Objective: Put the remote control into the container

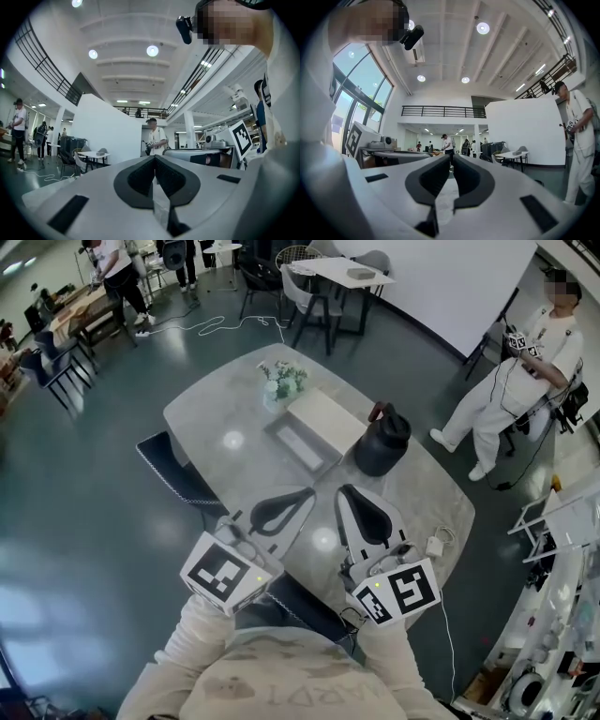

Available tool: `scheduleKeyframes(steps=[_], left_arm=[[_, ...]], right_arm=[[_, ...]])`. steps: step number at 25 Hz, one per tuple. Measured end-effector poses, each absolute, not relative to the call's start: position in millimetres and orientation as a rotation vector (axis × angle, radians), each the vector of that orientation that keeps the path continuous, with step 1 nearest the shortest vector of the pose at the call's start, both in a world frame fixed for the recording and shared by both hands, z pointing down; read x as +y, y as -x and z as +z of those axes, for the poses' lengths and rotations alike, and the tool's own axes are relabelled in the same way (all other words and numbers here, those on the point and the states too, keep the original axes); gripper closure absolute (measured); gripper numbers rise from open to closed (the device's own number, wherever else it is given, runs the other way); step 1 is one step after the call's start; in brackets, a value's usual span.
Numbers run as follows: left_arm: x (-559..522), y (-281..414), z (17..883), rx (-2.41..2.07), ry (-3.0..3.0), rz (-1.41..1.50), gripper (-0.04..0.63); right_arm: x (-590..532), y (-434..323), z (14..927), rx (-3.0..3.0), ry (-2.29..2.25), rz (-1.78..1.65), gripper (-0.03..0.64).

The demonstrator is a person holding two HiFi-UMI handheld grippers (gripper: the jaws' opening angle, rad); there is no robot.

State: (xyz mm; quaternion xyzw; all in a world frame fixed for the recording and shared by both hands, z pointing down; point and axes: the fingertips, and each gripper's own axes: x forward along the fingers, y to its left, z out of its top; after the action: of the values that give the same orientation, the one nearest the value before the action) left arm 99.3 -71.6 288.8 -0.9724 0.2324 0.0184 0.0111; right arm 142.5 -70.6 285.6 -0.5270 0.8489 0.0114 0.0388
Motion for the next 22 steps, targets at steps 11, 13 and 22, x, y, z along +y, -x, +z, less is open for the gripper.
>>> scheduleKeyframes(steps=[11, 13, 22], left_arm=[[-62.5, -95.6, 283.7, 0.732, 3.017, 0.052, 0.583], [-62.8, -95.3, 283.9, 0.732, 3.017, 0.047, 0.583], [-64.8, -94.9, 279.7, 0.732, 3.014, 0.061, 0.583]], right_arm=[[-65.2, -131.2, 278.7, 2.620, 1.577, 0.065, 0.592], [-66.0, -130.1, 278.7, 2.620, 1.576, 0.069, 0.592], [-66.7, -128.7, 279.3, 2.617, 1.577, 0.054, 0.592]])
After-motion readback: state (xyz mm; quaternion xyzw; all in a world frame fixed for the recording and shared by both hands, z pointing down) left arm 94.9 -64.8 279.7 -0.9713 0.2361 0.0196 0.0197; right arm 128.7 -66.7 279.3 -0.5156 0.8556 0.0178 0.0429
